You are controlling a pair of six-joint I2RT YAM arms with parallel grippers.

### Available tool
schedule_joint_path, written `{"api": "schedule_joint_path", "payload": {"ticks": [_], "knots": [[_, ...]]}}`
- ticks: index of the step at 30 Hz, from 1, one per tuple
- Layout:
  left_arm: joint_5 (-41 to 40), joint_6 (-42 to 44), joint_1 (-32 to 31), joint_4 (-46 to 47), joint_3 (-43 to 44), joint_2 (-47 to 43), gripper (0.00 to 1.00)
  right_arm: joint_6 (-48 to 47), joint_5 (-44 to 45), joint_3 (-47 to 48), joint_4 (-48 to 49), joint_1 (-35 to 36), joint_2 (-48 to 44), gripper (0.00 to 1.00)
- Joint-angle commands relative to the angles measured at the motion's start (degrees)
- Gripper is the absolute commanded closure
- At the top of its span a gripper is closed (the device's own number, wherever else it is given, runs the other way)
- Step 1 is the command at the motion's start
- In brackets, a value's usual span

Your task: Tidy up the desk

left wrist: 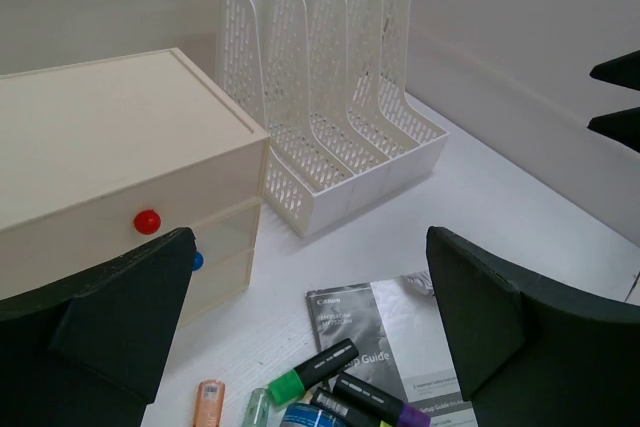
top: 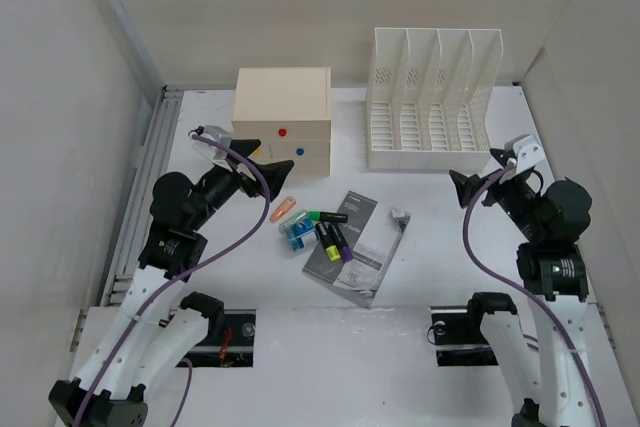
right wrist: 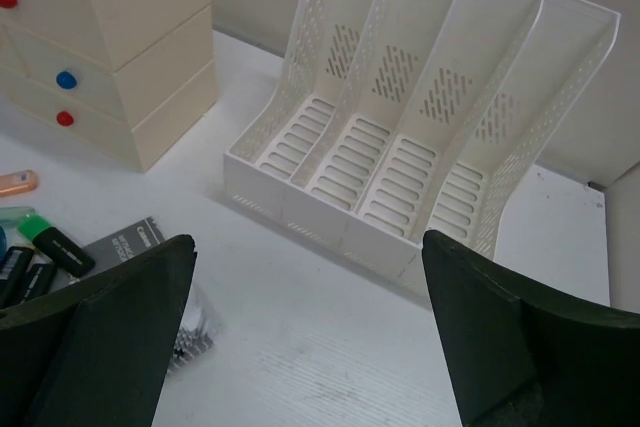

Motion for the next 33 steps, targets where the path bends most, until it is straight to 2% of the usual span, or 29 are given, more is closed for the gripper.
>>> {"api": "schedule_joint_path", "payload": {"ticks": [1,4,5,7,11,13,15,16,17,18,19,20,21,24,25,27,29,33], "knots": [[0.1,0.2,-0.3,2.1,0.8,-0.5,0.0,1.6,-2.5,0.4,3.3,-0.2,-1.4,0.0],[0.1,0.2,-0.3,2.1,0.8,-0.5,0.0,-3.2,-8.5,0.4,1.1,-0.2,-0.7,0.0],[0.1,0.2,-0.3,2.1,0.8,-0.5,0.0,-8.7,-10.8,0.4,0.0,-0.2,0.0,0.0],[0.7,-0.3,-0.3,2.1,0.8,-0.5,0.0,-12.9,-16.1,-0.3,-2.1,-0.2,0.6,0.0],[1.3,-0.3,-0.3,2.1,0.8,-0.5,0.0,-15.3,-19.0,0.2,-4.4,-0.2,2.9,0.0],[1.3,-0.3,-0.3,2.1,0.8,-0.5,0.0,-15.3,-20.2,0.2,-5.1,-0.2,4.5,0.06],[1.3,-0.3,-0.3,2.1,0.8,-0.5,0.0,-16.7,-22.0,0.2,-6.8,-0.2,5.7,0.58],[1.3,-0.3,-0.3,2.6,0.8,-0.5,0.0,-17.7,-23.4,0.9,-7.9,-0.2,7.2,0.87],[1.3,-0.3,-0.3,2.6,0.8,-0.5,0.0,-18.4,-25.2,0.9,-8.8,-0.2,7.9,1.0],[1.3,-0.3,-0.3,2.6,0.8,0.1,0.0,-19.3,-26.0,1.8,-11.3,-0.2,8.7,1.0],[0.7,-0.3,-0.3,2.6,0.8,0.1,0.0,-21.3,-26.0,3.0,-12.4,-0.2,9.5,0.82],[0.7,-0.3,-0.3,2.6,0.8,0.1,0.0,-22.5,-26.9,3.7,-13.8,-0.2,11.3,0.53],[0.7,-0.3,-0.3,2.6,0.8,0.1,0.0,-24.1,-27.6,4.5,-15.4,1.2,12.1,0.32],[3.4,-2.7,-0.3,4.5,0.2,0.6,0.0,-25.5,-24.1,7.4,-19.9,5.6,17.0,0.11],[4.6,-3.6,-0.3,5.7,-0.5,1.6,0.0,-24.9,-23.2,8.1,-21.9,6.7,18.6,0.0],[8.9,-5.7,-0.3,7.0,-1.2,3.4,0.0,-22.7,-23.7,10.8,-24.7,8.1,24.9,0.0],[11.5,-8.8,-1.0,7.0,-0.5,7.0,0.06,-22.0,-24.5,13.5,-28.5,9.4,28.8,0.0],[10.6,-11.4,-5.7,5.7,0.8,10.4,0.17,-17.5,-21.3,13.5,-25.2,8.8,33.9,0.0]]}}
